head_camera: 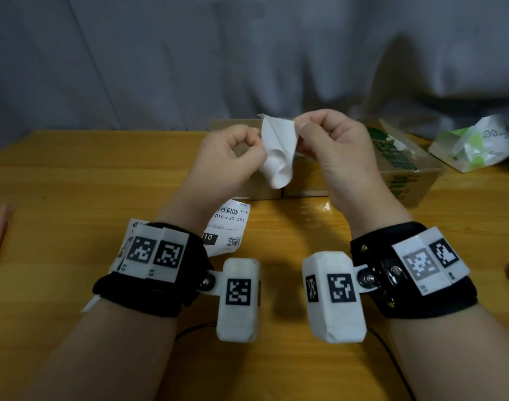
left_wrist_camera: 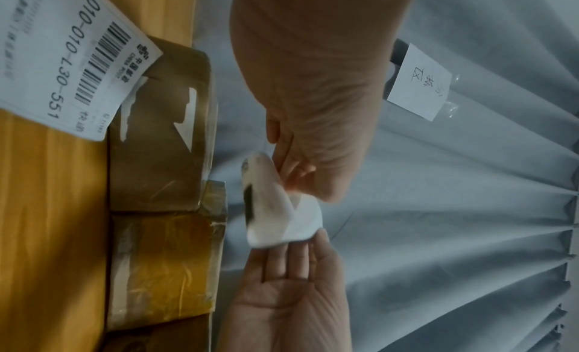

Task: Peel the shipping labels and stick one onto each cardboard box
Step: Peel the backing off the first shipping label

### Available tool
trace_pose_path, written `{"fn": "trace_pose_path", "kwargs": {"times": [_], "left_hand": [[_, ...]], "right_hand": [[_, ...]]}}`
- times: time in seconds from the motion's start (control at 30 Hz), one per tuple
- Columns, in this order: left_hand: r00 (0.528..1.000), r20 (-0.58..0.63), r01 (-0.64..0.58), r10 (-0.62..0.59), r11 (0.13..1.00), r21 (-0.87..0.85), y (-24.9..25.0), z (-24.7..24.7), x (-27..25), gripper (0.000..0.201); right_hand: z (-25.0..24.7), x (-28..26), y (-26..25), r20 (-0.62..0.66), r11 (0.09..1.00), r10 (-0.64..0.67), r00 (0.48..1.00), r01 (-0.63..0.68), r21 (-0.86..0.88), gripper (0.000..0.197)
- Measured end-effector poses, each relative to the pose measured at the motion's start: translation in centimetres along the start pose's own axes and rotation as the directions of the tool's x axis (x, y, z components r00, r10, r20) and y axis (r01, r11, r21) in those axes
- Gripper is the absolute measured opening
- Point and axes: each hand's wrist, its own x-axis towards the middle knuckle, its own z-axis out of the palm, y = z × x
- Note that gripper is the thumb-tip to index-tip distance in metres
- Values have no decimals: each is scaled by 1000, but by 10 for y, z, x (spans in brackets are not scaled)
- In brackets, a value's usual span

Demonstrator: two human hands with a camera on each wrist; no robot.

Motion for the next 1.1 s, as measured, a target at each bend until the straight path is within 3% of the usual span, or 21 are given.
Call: {"fn": "trace_pose_path", "kwargs": {"times": [0.1, 0.27, 0.5, 0.63, 0.87, 0.97, 1.1], "left_hand": [[996, -42, 78, -83, 989, -125, 8, 4, -4, 6], [988, -49, 134, -144, 976, -170, 15, 0, -3, 45], [988, -25, 147, -154, 973, -176, 6, -7, 0, 14], [994, -46, 95, -97, 994, -50, 6, -4, 0, 14], [999, -50, 4, 6, 980, 197, 6, -2, 0, 17], [999, -44, -11, 25, 960, 279, 7, 0, -3, 19], [999, -38, -3, 12, 973, 229, 6, 0, -2, 10]], "right_hand": [[3, -2, -1, 64, 1000, -16, 998, 15, 24, 9], [3, -4, -2, 157, 994, -53, 986, 68, -91, 13], [4, -3, 1, 163, 993, -84, 983, 96, -63, 22], [5, -2, 2, 186, 980, -91, 978, 122, -159, 33], [7, -4, 3, 139, 992, -40, 990, 56, -112, 2], [6, -3, 6, 128, 995, -12, 992, 25, -98, 18], [3, -2, 6, 103, 986, 14, 995, 3, -164, 22]]}}
